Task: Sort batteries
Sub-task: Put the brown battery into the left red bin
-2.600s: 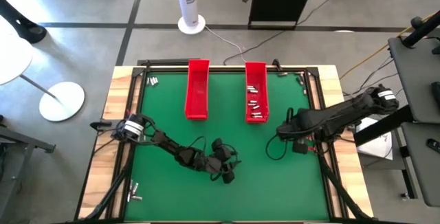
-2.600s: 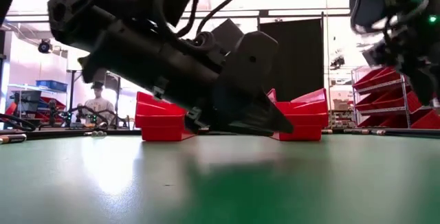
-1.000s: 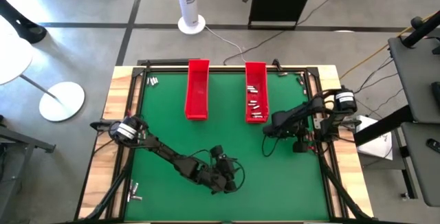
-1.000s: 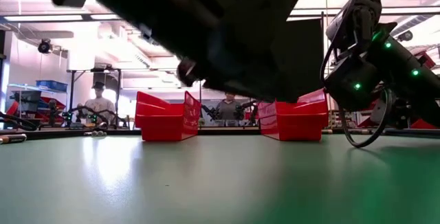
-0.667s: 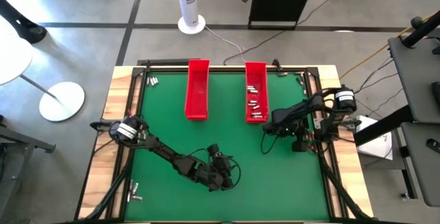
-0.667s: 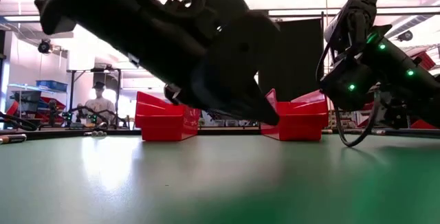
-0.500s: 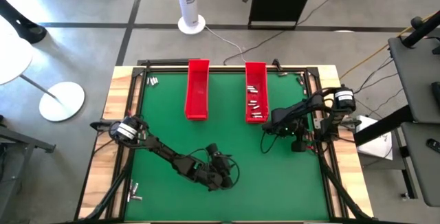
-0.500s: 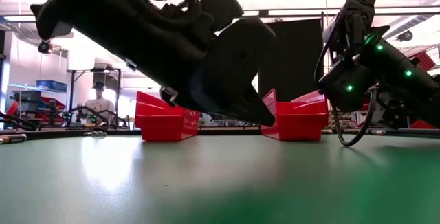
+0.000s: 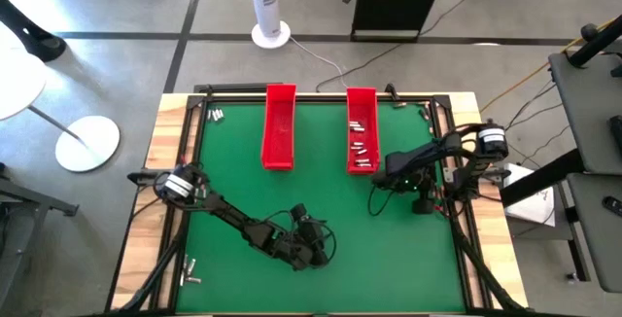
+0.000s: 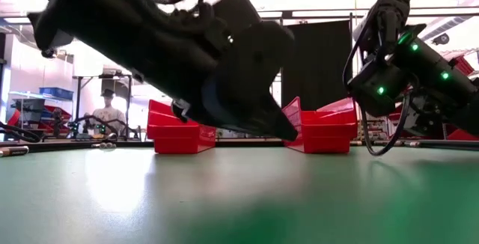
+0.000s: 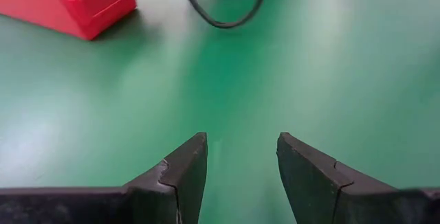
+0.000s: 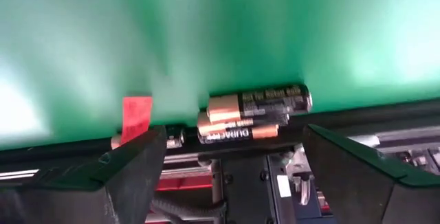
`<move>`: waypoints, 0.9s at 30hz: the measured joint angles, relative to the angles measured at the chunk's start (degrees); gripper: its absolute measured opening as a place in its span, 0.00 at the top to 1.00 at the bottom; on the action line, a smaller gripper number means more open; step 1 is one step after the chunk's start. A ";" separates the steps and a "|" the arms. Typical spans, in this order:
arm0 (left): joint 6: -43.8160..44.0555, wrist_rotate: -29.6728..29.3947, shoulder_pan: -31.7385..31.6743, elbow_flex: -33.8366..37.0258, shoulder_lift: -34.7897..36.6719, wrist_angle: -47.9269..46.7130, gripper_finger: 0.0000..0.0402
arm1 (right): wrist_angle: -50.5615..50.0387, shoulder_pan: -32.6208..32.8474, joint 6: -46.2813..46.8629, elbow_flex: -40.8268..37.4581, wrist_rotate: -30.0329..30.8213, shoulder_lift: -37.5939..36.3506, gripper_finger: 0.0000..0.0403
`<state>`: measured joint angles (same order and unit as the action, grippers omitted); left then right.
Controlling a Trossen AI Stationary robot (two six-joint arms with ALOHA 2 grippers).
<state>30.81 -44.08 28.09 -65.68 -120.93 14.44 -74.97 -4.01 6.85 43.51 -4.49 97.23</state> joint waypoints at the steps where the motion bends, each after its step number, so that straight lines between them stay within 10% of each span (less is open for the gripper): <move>1: -0.38 0.24 0.19 -0.32 0.29 0.00 0.61 | -0.44 0.00 0.10 0.00 0.01 -0.95 0.17; 14: -12.49 12.05 -3.20 -13.78 4.62 -5.75 0.61 | 0.29 0.11 3.47 -0.13 3.65 -14.24 0.16; 27: -20.88 7.03 -1.94 -22.78 4.61 -8.53 0.61 | 2.24 -0.10 6.66 -0.66 3.92 -21.01 0.18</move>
<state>9.93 -37.05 26.15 -88.46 -116.32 5.91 -72.72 -4.11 13.51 42.85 -0.57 76.23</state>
